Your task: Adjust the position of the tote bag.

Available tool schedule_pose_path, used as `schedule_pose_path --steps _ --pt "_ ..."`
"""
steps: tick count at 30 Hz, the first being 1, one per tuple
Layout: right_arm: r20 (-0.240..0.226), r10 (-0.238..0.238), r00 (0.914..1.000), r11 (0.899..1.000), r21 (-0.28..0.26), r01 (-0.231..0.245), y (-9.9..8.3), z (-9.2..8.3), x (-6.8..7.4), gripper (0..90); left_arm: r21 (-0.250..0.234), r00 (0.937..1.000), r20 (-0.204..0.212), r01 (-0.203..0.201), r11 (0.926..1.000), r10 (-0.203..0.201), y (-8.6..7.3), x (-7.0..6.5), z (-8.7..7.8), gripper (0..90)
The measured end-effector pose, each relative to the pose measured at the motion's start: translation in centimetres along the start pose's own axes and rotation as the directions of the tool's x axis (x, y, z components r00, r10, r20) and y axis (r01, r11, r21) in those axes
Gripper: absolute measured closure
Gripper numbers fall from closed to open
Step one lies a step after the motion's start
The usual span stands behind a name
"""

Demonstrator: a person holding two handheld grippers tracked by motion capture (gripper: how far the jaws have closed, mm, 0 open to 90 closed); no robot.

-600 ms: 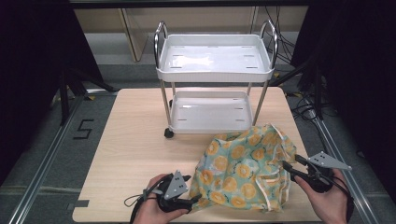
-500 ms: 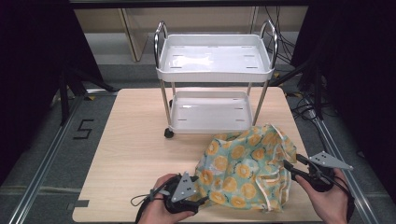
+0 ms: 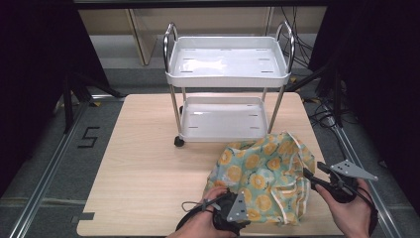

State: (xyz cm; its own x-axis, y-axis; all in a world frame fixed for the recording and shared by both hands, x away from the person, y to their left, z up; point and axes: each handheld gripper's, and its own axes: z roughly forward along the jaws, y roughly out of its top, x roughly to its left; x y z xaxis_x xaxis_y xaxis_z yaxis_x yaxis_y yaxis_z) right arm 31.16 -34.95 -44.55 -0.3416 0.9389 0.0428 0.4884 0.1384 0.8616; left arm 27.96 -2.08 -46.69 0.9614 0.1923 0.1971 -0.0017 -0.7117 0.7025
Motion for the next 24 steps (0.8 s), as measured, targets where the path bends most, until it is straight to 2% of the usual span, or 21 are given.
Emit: schedule_pose_path --steps 1,2,3,5,6,8,9,11,13,14,15,16,18,19,20,21,22,23,24 --pt "-0.001 -0.007 1.0000 1.000 -0.003 0.007 0.0 0.0 -0.1 42.3 0.034 0.9990 0.016 -0.041 0.9986 0.041 0.4 0.0 0.8 29.3" --pt "-0.001 -0.002 1.0000 1.000 0.000 0.002 0.0 0.0 -0.1 42.3 0.043 0.9985 0.027 -0.048 0.9979 0.047 0.4 -0.1 1.3 29.3" --pt "-0.003 -0.004 1.0000 1.000 -0.002 0.004 0.0 0.0 -0.1 42.3 0.044 0.9988 0.037 -0.035 0.9984 0.034 0.5 -0.2 1.8 29.3" --pt "-0.004 -0.008 1.0000 1.000 0.001 0.008 0.0 0.1 -0.1 42.2 0.075 0.9971 0.040 -0.068 0.9949 0.065 0.5 -0.1 2.4 30.0" --pt "-0.005 -0.001 1.0000 1.000 0.004 0.001 0.0 0.1 0.0 42.3 0.077 0.9978 0.039 -0.057 0.9954 0.054 0.5 -0.1 2.8 30.7" --pt "-0.008 -0.003 1.0000 1.000 0.012 0.003 0.0 0.0 0.0 42.3 0.093 0.9971 0.044 -0.065 0.9936 0.061 0.4 0.0 3.1 33.1" --pt "-0.007 -0.017 0.9998 1.000 -0.004 0.017 0.0 0.2 0.0 42.2 0.113 0.9970 0.067 -0.046 0.9926 0.038 0.2 0.1 3.6 36.3" --pt "-0.007 -0.047 0.9989 0.999 -0.007 0.047 0.0 0.2 -0.2 42.2 0.137 0.9968 0.075 -0.038 0.9899 0.028 0.0 0.3 3.9 40.3" --pt "-0.010 -0.044 0.9990 0.999 0.000 0.044 0.0 0.2 -0.2 42.3 0.153 0.9968 0.077 -0.034 0.9876 0.023 -0.2 0.6 4.1 46.7" --pt "-0.012 -0.013 0.9999 1.000 0.008 0.013 0.0 0.1 0.1 42.3 0.153 0.9968 0.077 -0.034 0.9876 0.023 -0.2 0.6 4.1 49.9" --pt "-0.012 -0.013 0.9999 1.000 0.008 0.013 0.0 0.1 0.1 42.3 0.156 0.9965 0.082 -0.030 0.9873 0.017 -0.2 0.7 4.2 49.9" --pt "-0.011 -0.023 0.9997 1.000 0.003 0.023 0.0 0.2 0.1 42.3 0.158 0.9972 0.069 -0.038 0.9867 0.028 -0.2 0.9 4.2 56.3" --pt "-0.011 -0.020 0.9997 1.000 -0.003 0.020 0.0 0.2 0.1 42.4 0.171 0.9968 0.078 -0.032 0.9848 0.018 -0.1 0.9 4.3 62.8" --pt "-0.008 -0.050 0.9987 0.999 -0.012 0.050 0.0 0.2 -0.1 42.4 0.181 0.9965 0.070 -0.057 0.9819 0.045 0.1 0.8 4.3 66.4" --pt "-0.012 -0.049 0.9987 0.999 -0.002 0.049 0.1 0.2 -0.2 42.4 0.188 0.9966 0.057 -0.070 0.9796 0.060 0.2 0.7 4.3 69.9" --pt "-0.012 -0.049 0.9987 0.999 -0.002 0.049 0.1 0.2 -0.2 42.4 0.188 0.9966 0.057 -0.070 0.9796 0.060 0.2 0.7 4.3 73.7" --pt "-0.011 -0.035 0.9993 0.999 0.000 0.035 0.0 0.2 -0.1 42.5 0.200 0.9956 0.060 -0.082 0.9764 0.072 0.2 0.6 4.3 77.9" --pt "-0.011 -0.026 0.9996 1.000 -0.004 0.026 0.0 0.2 -0.1 42.5 0.196 0.9963 0.047 -0.079 0.9773 0.071 0.2 0.6 4.2 81.6" --pt "-0.011 -0.026 0.9996 1.000 -0.008 0.026 0.0 0.2 -0.1 42.5 0.193 0.9972 0.051 -0.064 0.9790 0.055 0.2 0.6 4.0 84.7"
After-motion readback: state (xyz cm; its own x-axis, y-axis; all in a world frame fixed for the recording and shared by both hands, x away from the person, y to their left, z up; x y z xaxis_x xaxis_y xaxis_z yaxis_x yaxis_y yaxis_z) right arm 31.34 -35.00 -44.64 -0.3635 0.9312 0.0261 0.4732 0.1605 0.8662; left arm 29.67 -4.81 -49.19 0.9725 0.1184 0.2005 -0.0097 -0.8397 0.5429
